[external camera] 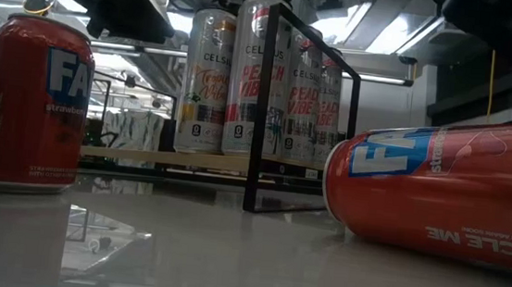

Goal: Place canned beverage on shelf
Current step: Put the top right blue soda can on the shelf

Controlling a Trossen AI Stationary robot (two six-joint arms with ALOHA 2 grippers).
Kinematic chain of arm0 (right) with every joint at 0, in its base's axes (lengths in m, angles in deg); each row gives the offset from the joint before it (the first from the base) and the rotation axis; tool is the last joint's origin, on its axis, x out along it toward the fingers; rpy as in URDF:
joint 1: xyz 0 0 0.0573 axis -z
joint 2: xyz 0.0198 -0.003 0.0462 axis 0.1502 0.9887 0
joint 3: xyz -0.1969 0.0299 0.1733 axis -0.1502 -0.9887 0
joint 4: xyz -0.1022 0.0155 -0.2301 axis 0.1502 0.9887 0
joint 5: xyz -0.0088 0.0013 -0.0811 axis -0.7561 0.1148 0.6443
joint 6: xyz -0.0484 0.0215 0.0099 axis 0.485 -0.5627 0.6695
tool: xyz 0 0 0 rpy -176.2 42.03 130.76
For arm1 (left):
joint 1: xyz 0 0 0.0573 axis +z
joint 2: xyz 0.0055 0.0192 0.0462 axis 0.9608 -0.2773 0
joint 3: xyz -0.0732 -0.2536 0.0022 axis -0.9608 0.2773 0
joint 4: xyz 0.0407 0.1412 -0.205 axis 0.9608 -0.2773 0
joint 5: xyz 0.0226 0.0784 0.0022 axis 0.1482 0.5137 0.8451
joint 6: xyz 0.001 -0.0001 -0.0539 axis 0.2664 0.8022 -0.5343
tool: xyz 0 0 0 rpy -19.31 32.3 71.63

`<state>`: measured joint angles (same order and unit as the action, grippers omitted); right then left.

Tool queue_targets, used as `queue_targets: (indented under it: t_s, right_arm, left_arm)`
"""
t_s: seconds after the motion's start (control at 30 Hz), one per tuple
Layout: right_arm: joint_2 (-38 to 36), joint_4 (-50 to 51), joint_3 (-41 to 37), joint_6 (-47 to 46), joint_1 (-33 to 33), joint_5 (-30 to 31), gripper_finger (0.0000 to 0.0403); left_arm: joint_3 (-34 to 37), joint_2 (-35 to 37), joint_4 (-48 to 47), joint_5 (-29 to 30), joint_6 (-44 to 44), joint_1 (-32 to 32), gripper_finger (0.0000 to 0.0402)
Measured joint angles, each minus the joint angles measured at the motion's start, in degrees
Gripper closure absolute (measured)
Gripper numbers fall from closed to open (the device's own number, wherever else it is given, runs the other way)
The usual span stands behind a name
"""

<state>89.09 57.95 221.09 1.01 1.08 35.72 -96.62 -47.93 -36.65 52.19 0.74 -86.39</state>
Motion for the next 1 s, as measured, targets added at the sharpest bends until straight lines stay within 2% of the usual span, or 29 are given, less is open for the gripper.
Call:
queue_targets:
  t_s: [0.23, 0.6, 0.77, 1.0]
  right_arm:
    - [0.0, -0.01, 0.02, 0.06, 0.04, -0.17, 0.0146]
    - [-0.11, -0.14, 0.11, 0.07, 0.04, -0.4, 0.006]
    - [-0.34, -0.01, 0.09, 0.55, 0.43, -4.37, 0.0056]
    - [-3.52, 0.44, 0.09, 10.46, 0.85, -5.75, 0.0061]
  left_arm:
    - [-0.02, 0.01, -0.01, 0.01, 0.0, 0.0, 0.0253]
    - [-0.01, 0.0, -0.02, 0.01, -0.01, 0.0, 0.0253]
    - [-0.02, 0.01, 0.0, -0.43, -0.06, 0.0, 0.0253]
    - [0.0, 0.0, 0.29, -0.43, -0.23, 0.0, 0.0253]
